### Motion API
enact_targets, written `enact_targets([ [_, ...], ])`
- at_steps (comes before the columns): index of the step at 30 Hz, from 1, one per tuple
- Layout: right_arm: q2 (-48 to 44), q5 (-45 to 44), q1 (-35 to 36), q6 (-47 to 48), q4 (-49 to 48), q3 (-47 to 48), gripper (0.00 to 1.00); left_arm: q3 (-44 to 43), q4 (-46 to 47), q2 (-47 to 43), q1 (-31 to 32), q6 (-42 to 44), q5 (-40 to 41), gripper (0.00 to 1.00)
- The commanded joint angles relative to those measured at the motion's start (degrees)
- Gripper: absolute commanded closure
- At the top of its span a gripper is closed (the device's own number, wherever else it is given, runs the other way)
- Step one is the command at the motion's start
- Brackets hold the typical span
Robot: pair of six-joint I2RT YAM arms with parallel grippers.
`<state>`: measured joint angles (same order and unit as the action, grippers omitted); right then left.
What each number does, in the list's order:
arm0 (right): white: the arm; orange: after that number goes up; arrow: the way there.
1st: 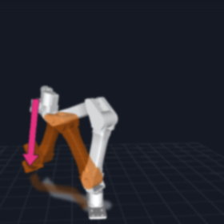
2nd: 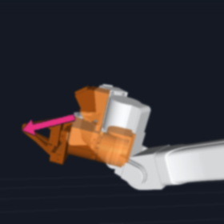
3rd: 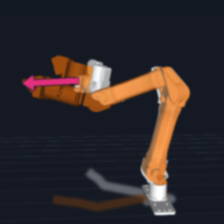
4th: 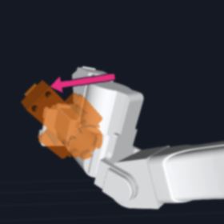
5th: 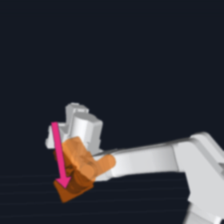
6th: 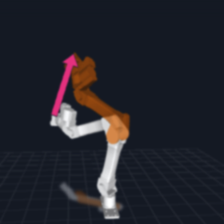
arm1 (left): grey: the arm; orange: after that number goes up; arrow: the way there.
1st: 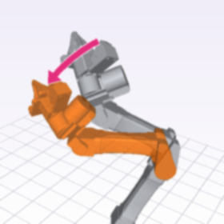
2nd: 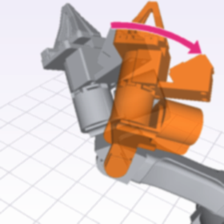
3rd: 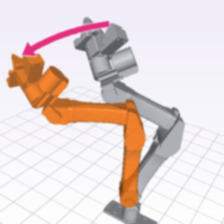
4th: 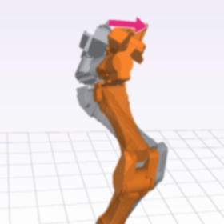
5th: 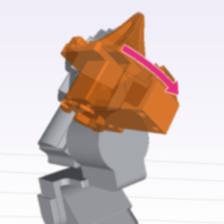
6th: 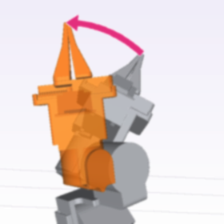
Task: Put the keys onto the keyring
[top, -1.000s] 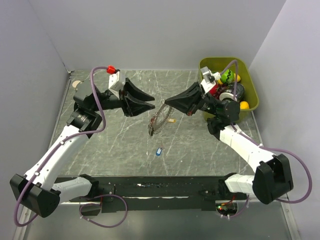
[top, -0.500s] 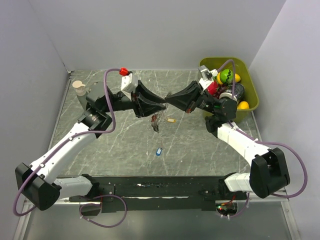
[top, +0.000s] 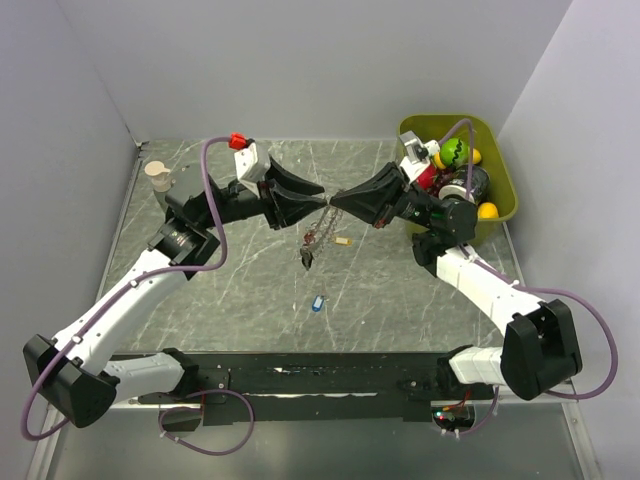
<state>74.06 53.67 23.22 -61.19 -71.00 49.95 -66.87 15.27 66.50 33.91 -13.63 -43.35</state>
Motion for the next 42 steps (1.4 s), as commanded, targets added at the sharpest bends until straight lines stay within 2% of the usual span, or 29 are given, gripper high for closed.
enact_targets([
  [1, -3.5, 0.4, 0.1, 1.9, -5.1, 0.6, 1.0, -2.4, -0.8, 0.3, -0.4, 1.4, 2.6, 0.62],
  [10, -3.8, 0.5, 0.1, 2.7, -4.3, 0.1, 1.0, -3.5, 1.4, 2.8, -0.4, -0.3, -3.0, 0.7],
  [13, -3.8, 0.4, 0.1, 2.7, -4.2, 0.1, 1.0, -4.7, 0.5, 3.9, -0.4, -0.2, -4.5, 0.78],
  [17, -3.9, 0.5, 0.0, 2.8, -4.1, 0.0, 1.0, -5.7, -2.9, 4.6, -0.4, 1.8, -5.0, 0.99],
  [23, -4.5, 2.7, 0.1, 6.0, 0.8, 0.1, 0.99, -8.6, -12.0, 3.3, -0.4, 8.5, -1.2, 0.99],
  [25, -4.5, 4.2, 0.0, 8.1, 4.3, 0.8, 0.92, -10.8, -18.1, 3.5, -0.4, 12.2, 0.0, 0.99],
  [26, -4.5, 5.6, -0.4, 9.0, 5.8, 1.5, 0.82, -11.6, -20.4, 3.6, -0.4, 13.0, 0.5, 0.99],
  [28, -4.8, 7.2, -0.9, 11.5, 9.8, 2.2, 0.7, -14.1, -26.6, 4.2, -0.4, 17.8, 1.8, 0.99],
  [29, -4.9, 8.9, -1.1, 12.6, 11.7, 3.3, 0.61, -14.9, -28.8, 4.4, -0.4, 19.0, 2.6, 0.99],
  [32, -5.9, 11.3, -2.7, 20.2, 20.2, 5.8, 0.47, -18.2, -36.9, 5.1, -0.2, 23.5, 5.0, 0.99],
  [36, -6.4, 13.2, -3.1, 30.8, 34.5, 10.2, 0.38, -21.1, -44.7, 5.7, 0.0, 27.9, 5.5, 0.99],
  [42, -3.4, 17.5, -2.1, 38.0, 44.6, 15.1, 0.36, -24.3, -52.4, 6.9, 0.9, 31.6, 6.4, 0.99],
])
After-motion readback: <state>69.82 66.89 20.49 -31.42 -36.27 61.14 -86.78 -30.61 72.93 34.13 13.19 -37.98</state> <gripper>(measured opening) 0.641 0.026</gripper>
